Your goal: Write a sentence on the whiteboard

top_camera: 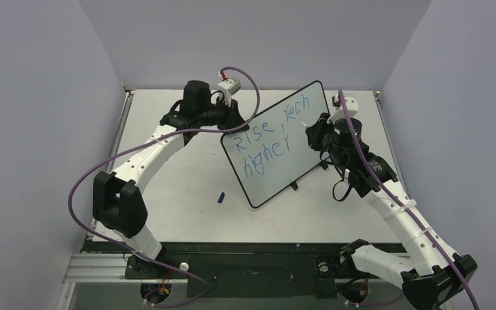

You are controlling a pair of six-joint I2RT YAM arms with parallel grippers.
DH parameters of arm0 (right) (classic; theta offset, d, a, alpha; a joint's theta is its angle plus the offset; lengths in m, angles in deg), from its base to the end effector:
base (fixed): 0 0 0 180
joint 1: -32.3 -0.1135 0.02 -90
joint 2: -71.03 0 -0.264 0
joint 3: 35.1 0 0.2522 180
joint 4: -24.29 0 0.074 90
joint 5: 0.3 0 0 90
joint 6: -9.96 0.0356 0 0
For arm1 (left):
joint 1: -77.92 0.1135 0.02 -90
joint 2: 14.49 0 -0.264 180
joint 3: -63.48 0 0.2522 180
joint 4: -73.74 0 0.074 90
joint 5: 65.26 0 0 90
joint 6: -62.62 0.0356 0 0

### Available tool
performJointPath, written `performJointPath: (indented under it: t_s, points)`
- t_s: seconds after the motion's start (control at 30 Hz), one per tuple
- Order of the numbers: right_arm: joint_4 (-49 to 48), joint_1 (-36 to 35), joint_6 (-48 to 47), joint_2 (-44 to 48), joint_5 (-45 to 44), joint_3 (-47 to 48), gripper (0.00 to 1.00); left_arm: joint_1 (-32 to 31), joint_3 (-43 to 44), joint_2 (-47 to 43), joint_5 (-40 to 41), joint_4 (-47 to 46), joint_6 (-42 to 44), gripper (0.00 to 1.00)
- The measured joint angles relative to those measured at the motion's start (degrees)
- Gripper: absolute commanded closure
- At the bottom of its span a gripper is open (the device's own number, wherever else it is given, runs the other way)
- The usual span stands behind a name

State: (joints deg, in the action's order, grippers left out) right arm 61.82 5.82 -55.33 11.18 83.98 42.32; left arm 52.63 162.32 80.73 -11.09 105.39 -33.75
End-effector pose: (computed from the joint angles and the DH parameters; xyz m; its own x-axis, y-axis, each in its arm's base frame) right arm 0.2081 0.0997 0.3806 -0.4280 0.2515 -0.8681 -0.1991 0.9107 0.3620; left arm 0.3406 -0.1840 0.3440 -0.5125 0.1427 -0.8467 0.7614 0.5314 -0.3713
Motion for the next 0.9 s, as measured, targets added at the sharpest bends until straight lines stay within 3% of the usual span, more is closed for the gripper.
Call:
performJointPath:
  t_s: [0.37, 0.9]
  points:
    - [0.0, 1.55, 0.15, 3.02, 0.24, -2.93, 1.0, -0.5, -5.09, -3.04, 2.29, -3.76, -2.97, 1.0]
    - [-0.07, 4.24, 0.15, 4.37, 2.14, -4.79, 1.0, -2.47, -5.33, -2.25, 6.1, -6.27, -7.98, 1.0]
